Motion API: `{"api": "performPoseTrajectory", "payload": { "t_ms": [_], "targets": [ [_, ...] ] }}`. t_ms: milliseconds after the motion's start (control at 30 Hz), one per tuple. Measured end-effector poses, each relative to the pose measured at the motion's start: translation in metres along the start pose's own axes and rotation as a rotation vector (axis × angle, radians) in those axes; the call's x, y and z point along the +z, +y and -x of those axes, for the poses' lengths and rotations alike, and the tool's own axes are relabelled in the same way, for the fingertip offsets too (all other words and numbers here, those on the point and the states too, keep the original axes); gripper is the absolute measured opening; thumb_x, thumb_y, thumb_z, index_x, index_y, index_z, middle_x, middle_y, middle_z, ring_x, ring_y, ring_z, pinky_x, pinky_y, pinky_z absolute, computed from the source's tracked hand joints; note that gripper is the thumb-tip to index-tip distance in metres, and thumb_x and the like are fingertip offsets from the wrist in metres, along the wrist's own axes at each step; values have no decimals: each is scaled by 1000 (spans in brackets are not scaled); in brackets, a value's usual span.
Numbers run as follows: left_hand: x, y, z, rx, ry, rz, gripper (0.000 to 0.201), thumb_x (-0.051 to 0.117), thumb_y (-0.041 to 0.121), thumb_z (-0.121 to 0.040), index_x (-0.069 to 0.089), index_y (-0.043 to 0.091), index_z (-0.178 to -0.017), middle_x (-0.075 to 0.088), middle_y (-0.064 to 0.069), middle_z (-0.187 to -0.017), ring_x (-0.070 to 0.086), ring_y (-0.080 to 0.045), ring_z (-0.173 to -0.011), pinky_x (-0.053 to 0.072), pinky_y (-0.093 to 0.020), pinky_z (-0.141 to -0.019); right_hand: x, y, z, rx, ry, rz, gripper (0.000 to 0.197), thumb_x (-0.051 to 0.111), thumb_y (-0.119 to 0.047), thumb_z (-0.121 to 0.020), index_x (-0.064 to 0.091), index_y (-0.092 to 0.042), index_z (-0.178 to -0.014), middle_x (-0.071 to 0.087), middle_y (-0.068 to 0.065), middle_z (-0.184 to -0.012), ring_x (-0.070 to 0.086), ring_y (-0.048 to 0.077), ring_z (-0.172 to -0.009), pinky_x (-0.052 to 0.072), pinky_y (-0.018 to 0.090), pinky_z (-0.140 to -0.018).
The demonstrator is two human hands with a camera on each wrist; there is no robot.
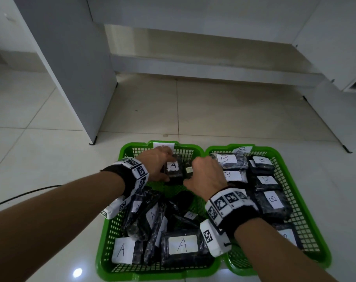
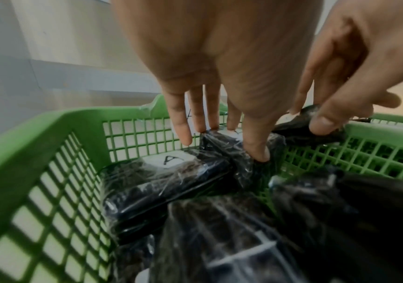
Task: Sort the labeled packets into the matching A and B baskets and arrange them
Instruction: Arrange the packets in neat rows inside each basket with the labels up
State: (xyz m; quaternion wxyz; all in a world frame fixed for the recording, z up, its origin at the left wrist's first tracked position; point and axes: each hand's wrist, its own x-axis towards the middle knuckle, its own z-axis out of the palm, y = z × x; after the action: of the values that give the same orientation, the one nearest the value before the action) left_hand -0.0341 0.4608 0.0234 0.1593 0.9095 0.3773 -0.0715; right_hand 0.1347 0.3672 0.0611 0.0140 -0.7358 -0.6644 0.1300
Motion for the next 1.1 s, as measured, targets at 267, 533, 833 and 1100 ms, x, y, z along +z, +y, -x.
{"api": "performPoseTrajectory", "payload": {
  "t_ms": [267,533,833,1100],
  "targets": [
    [0,-3,1,3,1,-28,73,77,45,-79,49,25,-144,40,2,-147,44,-22,-132,43,-36,-105,27,-13,-21,-62,-160,109,24,71,-21,-93,68,-4,-110,68,15,-111,67,32,-103,53,37,-76],
    [1,-1,-6,-4,-30,-48,73,76,45,-79,49,26,-144,36,3,-146,40,-22,-133,45,-39,-103,26,-12,-31,-92,-281,173,29,49,1,-98,65,0,-123,65,20,-125,64,35,-115,53,39,-91],
    [-3,-2,10,7,141,105,48,78,34,-77,61,20,-120,53,1,-126,55,-21,-112,48,-33,-91,5,10,-21,-84,-326,-161,30,66,5,-83,81,-16,-99,75,2,-105,68,18,-97,55,27,-81],
    [-5,33,41,-11,-220,192,21,57,17,-91,76,13,-98,75,-3,-101,68,-21,-93,54,-32,-85,43,6,6,-273,-463,-34,57,81,-10,-73,69,-30,-125,69,4,-122,66,29,-109,57,39,-91]
  ]
}}
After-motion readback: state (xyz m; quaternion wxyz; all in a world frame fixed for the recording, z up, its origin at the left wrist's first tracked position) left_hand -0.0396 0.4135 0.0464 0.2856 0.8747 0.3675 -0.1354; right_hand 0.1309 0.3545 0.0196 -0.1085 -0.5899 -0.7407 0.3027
